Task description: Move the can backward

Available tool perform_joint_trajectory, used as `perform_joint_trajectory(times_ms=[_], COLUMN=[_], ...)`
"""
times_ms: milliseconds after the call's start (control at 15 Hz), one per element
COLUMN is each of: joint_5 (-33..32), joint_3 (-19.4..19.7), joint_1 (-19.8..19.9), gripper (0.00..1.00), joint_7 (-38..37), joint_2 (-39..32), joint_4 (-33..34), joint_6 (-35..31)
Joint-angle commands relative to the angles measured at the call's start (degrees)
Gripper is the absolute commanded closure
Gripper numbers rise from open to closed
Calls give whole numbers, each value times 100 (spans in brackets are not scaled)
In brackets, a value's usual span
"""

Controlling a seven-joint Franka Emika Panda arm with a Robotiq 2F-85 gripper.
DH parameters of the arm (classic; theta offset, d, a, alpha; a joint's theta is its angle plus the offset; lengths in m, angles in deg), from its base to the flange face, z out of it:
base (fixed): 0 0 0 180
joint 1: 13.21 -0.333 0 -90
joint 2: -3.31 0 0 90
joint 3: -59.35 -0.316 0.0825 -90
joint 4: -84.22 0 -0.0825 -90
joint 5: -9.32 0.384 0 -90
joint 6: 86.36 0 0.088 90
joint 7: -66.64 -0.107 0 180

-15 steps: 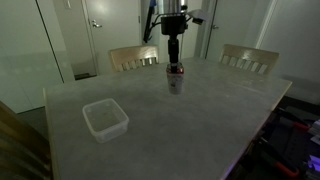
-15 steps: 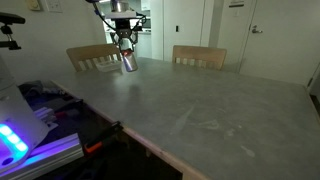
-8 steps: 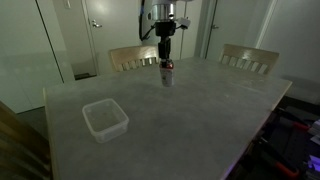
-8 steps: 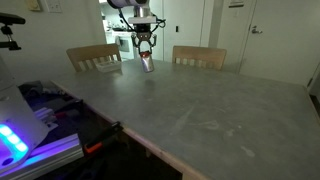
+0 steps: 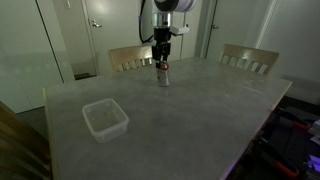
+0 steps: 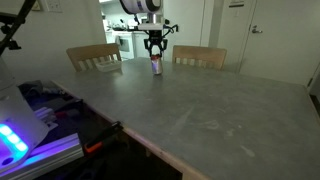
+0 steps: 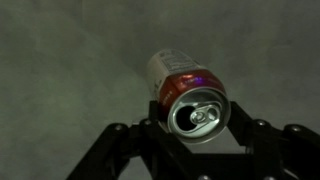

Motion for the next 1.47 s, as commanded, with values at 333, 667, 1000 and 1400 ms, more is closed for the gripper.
perform_joint_trajectory(times_ms=[333, 667, 1000, 1400], joint_5=[714, 834, 1147, 930], joint_3=[251, 359, 370, 611], joint_1=[4, 7, 77, -107], gripper=[58, 58, 58, 0], joint_7=[-1656, -2282, -2617, -2888], joint_2=[-734, -790, -684, -459], joint_4=[1066, 1077, 831, 603], joint_6=[-75, -213, -382, -477])
